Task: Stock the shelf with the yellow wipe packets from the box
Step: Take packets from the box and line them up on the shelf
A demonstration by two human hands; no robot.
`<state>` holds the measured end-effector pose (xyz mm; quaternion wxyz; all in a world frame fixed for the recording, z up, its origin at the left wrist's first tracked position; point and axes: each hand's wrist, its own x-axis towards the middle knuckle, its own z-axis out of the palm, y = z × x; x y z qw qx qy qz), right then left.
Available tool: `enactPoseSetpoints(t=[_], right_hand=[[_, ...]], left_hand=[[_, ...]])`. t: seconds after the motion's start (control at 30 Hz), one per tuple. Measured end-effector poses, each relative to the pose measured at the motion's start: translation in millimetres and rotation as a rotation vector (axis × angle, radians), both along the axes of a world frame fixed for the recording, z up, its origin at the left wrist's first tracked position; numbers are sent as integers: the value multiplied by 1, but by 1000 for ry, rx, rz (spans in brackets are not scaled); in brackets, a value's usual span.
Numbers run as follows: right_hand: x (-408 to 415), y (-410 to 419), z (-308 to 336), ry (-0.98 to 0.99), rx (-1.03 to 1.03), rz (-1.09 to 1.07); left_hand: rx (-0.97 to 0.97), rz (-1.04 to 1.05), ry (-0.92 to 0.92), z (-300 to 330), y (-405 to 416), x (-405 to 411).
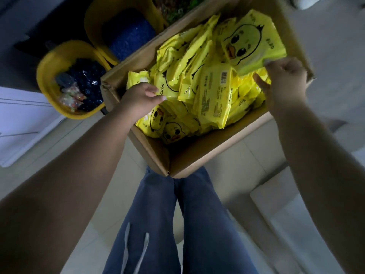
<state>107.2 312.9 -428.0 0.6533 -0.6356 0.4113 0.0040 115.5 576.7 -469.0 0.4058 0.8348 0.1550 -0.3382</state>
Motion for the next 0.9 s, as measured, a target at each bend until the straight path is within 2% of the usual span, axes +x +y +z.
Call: enactPoseSetpoints(t=[0.13,0.27,0.4,0.57,0.7,0.9], right_hand=[[-9,4,-13,68,308,-286],[-23,9,-24,54,460,-301],[-21,12,-24,175,342,-214],[-6,19,-19,239,170,-95],[5,26,-18,229,156,-93],[5,25,-24,262,130,-141]], left_hand=[[57,74,25,-15,3,3],[160,101,47,-27,5,2],[201,149,92,-35,5,0],[280,40,194,-44,2,-4],[345,-125,247,-48,-4,-4],[305,-123,251,-57,-6,-9]])
